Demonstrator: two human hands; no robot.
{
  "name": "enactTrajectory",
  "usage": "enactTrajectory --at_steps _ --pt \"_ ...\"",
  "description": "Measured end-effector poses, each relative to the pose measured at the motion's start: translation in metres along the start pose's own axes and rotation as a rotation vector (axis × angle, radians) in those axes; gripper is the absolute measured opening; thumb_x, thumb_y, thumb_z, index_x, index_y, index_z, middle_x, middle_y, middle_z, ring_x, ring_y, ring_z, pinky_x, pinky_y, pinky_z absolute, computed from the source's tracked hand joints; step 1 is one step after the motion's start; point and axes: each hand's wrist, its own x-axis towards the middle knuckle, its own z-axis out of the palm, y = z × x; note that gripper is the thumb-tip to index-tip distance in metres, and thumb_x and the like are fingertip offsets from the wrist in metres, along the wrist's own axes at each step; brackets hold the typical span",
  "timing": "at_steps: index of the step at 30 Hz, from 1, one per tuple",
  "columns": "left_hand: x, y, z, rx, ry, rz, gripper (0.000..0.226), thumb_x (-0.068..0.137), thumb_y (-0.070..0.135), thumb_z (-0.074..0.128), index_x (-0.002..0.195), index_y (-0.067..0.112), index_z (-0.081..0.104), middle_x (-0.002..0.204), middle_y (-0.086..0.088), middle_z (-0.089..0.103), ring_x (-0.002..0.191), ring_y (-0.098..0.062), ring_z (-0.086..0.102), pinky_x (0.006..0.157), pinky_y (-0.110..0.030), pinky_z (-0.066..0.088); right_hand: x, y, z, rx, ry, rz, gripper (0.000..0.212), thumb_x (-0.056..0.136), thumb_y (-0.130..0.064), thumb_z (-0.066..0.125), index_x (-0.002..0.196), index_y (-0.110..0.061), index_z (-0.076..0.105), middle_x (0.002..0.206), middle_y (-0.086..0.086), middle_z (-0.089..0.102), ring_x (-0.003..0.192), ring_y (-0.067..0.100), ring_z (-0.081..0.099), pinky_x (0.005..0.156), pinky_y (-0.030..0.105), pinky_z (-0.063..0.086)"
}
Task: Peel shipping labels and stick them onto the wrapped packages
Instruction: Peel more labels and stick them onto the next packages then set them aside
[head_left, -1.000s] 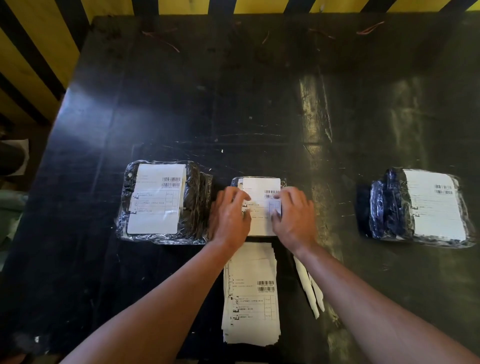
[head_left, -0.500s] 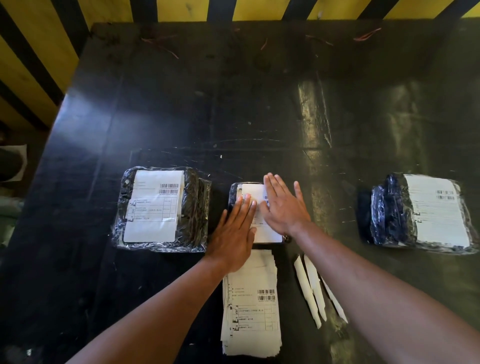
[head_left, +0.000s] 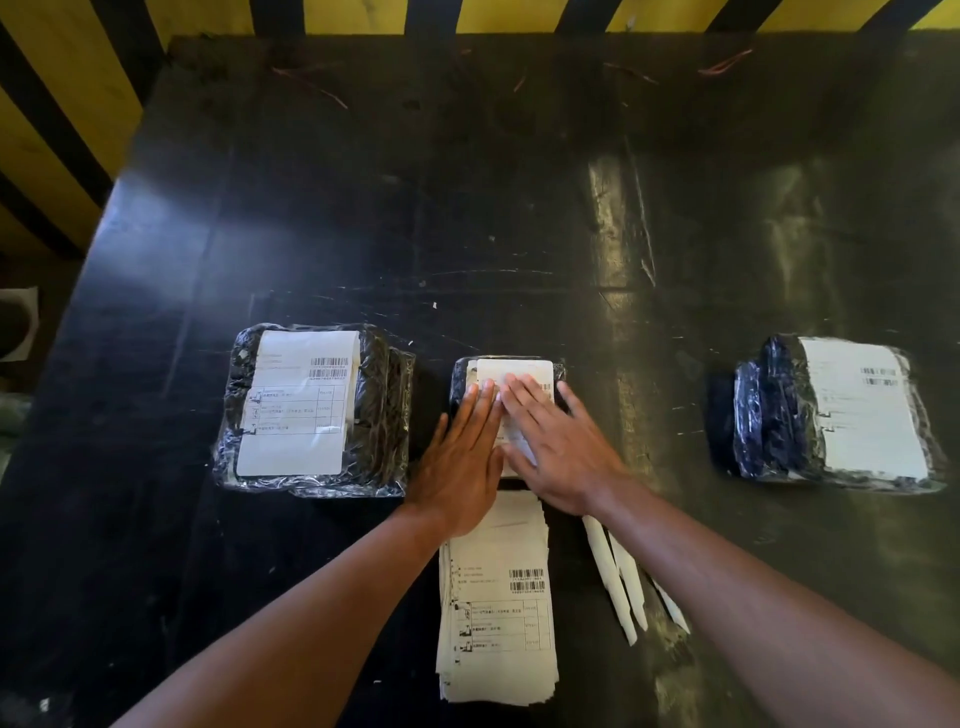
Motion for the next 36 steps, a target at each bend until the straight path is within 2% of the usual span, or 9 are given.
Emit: enactTrajectory --at_steps 5,10,13,17,20,27,32,36 --pt "0.002 -0.003 -0.002 0.059 0.006 -0.003 0.065 0.112 0.044 0.014 0.164 0.026 -0.020 0.173 0.006 -0.027 0.160 -0.011 -0.024 0.132 -0.042 -0.005 -0.015 0.011 0.000 -0.090 -0.056 0.022 0.074 0.104 -0.060 0.005 0.166 -0.023 -0.010 0.175 -0.003 -0.008 0.161 0.011 -0.010 0.129 0.051 -0.012" --pt "0.002 -0.004 -0.005 0.069 0.001 0.004 0.066 0.113 0.044 0.018 0.164 0.028 -0.021 0.173 0.008 -0.027 0.160 -0.011 -0.024 0.133 -0.045 -0.003 -0.032 0.024 -0.012 -0.134 -0.061 0.089 0.075 0.105 -0.058 0.011 0.167 -0.020 -0.004 0.176 -0.001 0.001 0.162 0.014 -0.001 0.128 0.050 -0.017" --pt "0.001 -0.002 -0.003 0.068 0.001 -0.006 0.065 0.112 0.043 0.015 0.163 0.028 -0.022 0.172 0.007 -0.029 0.160 -0.012 -0.024 0.133 -0.045 -0.002 -0.036 0.016 -0.014 -0.087 -0.049 0.192 0.078 0.102 -0.059 0.010 0.168 -0.018 -0.001 0.175 0.000 0.000 0.163 0.017 -0.001 0.129 0.051 -0.012" --pt "0.002 0.001 -0.004 0.039 0.001 -0.011 0.063 0.113 0.042 0.014 0.164 0.027 -0.020 0.173 0.007 -0.029 0.160 -0.012 -0.024 0.133 -0.044 -0.003 -0.036 -0.011 -0.004 -0.052 -0.034 0.016 0.074 0.107 -0.054 0.017 0.166 -0.020 -0.011 0.173 0.000 -0.015 0.161 0.017 -0.015 0.130 0.053 -0.011" --pt "0.002 0.000 -0.006 0.061 -0.002 -0.001 0.064 0.112 0.043 0.014 0.165 0.027 -0.018 0.173 0.007 -0.027 0.160 -0.012 -0.023 0.133 -0.044 -0.004 -0.034 -0.016 0.006 -0.087 -0.068 0.012 0.075 0.107 -0.055 0.015 0.165 -0.019 -0.016 0.172 0.001 -0.022 0.159 0.015 -0.022 0.129 0.055 -0.010" --pt "0.003 -0.001 -0.006 0.061 -0.027 -0.009 0.066 0.113 0.041 0.020 0.166 0.025 -0.018 0.174 0.007 -0.026 0.160 -0.012 -0.024 0.133 -0.046 -0.002 -0.046 0.003 -0.001 -0.096 -0.072 0.105 0.076 0.103 -0.056 0.012 0.166 -0.019 -0.009 0.174 -0.002 -0.014 0.160 0.013 -0.014 0.129 0.054 -0.012" --pt "0.004 0.000 -0.008 0.077 -0.033 -0.016 0.065 0.114 0.042 0.016 0.165 0.025 -0.018 0.173 0.006 -0.027 0.160 -0.014 -0.023 0.133 -0.046 -0.002 -0.047 -0.019 -0.001 -0.060 -0.099 -0.034 0.073 0.107 -0.055 0.017 0.167 -0.020 -0.007 0.173 -0.002 -0.011 0.161 0.013 -0.009 0.128 0.052 -0.015" --pt "0.004 -0.001 -0.010 0.094 -0.070 -0.015 0.065 0.114 0.042 0.018 0.165 0.026 -0.019 0.173 0.007 -0.027 0.160 -0.013 -0.024 0.133 -0.049 -0.002 -0.061 -0.003 0.005 -0.106 -0.098 0.007 0.074 0.106 -0.057 0.012 0.167 -0.021 -0.007 0.174 -0.003 -0.007 0.162 0.012 -0.002 0.127 0.055 -0.017"
